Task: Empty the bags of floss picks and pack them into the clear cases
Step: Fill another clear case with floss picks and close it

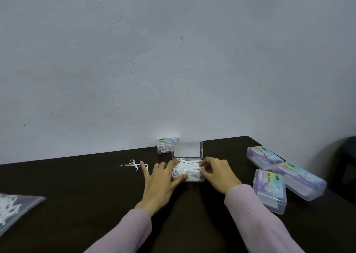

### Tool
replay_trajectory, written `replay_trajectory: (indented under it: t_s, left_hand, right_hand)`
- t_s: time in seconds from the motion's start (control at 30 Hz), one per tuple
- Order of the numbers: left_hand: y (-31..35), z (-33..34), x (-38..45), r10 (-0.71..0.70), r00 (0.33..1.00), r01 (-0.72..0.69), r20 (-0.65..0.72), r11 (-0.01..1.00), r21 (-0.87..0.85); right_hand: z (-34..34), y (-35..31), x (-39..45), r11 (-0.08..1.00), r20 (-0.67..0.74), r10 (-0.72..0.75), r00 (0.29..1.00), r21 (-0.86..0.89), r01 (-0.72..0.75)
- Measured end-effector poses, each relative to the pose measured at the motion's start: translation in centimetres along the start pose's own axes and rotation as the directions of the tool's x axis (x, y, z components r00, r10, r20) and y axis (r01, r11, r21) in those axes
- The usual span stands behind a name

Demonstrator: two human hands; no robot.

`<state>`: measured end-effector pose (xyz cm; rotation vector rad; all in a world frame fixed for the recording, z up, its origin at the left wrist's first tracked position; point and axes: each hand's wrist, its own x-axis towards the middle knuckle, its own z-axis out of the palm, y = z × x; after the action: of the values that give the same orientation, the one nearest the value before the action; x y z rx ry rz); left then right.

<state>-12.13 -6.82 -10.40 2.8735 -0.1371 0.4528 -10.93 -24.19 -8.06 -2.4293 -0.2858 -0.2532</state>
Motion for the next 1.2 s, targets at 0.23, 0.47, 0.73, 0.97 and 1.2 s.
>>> replay_trajectory:
  t_s: [0.23, 0.47, 0.73, 0.97, 1.2]
  left_hand:
    - [0.3, -0.1, -0.2, -0.009, 1.0, 0.008, -0.011, 0.993, -0.119]
    - [0.3, -0.1, 0.2, -0.079, 0.996, 0.065, -0.035, 0.952, -0.298]
    - [-0.3, 0.1, 0.4, -0.164, 0.986, 0.145, 0.015, 0.822, -0.55]
    - [-1.0, 0.2, 0.4, -0.188, 0.982, 0.139, -0.026, 0.807, -0.574]
    - [-0.7, -0.4, -0.2, -0.051, 0.996, 0.012, -0.077, 0.9, -0.435]
  right_hand:
    - [0.4, 0.0, 0.0, 1.0, -0.032, 0.013, 0.999, -0.027, -0.014]
    - [0.1, 0.0, -0.2, 0.999, -0.052, 0.026, 0.998, -0.041, -0.028]
    - [-0.1, -0.2, -0.1, 0.999, -0.038, 0.031, 0.999, -0.037, -0.032]
    - [0.1, -0.5, -0.2, 0.999, -0.003, 0.04, 0.999, -0.019, -0.04]
    - [0.4, -0.4, 0.3, 0.982, 0.095, 0.119, 0.988, 0.137, -0.131]
